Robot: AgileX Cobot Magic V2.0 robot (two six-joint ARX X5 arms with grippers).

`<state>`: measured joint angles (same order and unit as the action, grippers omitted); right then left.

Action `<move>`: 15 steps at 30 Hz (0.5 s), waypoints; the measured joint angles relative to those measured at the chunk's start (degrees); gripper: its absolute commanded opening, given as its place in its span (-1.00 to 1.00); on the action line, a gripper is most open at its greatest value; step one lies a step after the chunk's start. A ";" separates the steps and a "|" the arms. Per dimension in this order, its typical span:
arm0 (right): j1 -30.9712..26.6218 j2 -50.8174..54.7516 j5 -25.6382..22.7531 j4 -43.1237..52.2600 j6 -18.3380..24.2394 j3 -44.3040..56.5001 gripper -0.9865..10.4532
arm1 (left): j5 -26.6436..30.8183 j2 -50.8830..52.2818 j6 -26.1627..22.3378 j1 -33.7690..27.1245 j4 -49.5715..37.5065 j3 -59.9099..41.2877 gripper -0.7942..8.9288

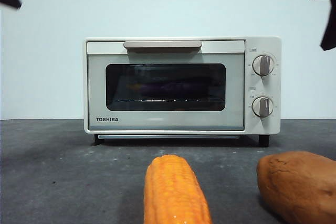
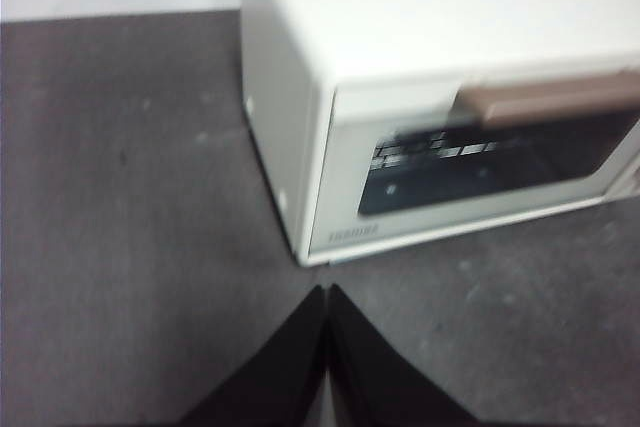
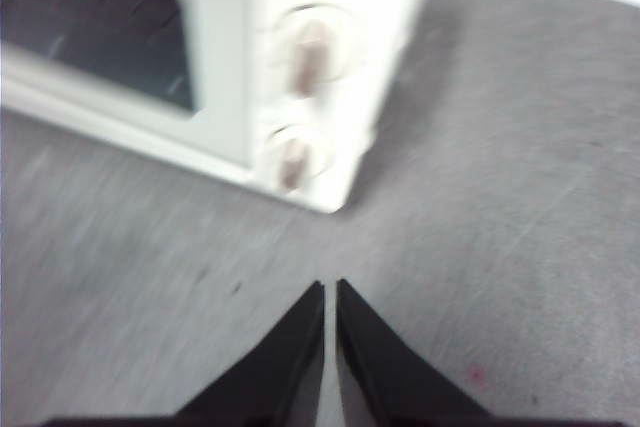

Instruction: Take the eggplant from the table,put the eggplant in the oven

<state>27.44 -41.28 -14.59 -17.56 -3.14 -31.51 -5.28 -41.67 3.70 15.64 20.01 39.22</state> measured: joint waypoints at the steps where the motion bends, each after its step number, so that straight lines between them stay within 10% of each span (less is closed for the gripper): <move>1: -0.26 1.53 -0.07 2.10 -0.20 1.66 -0.82 | 1.25 1.40 0.44 0.63 -0.98 -2.32 -0.82; 15: -0.17 6.43 -1.99 10.93 -0.37 7.28 -0.82 | 3.69 4.44 3.76 2.99 -1.40 -10.62 -0.82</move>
<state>27.27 -34.85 -16.58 -6.63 -3.51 -24.23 -1.58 -37.23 7.46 18.63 18.61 28.60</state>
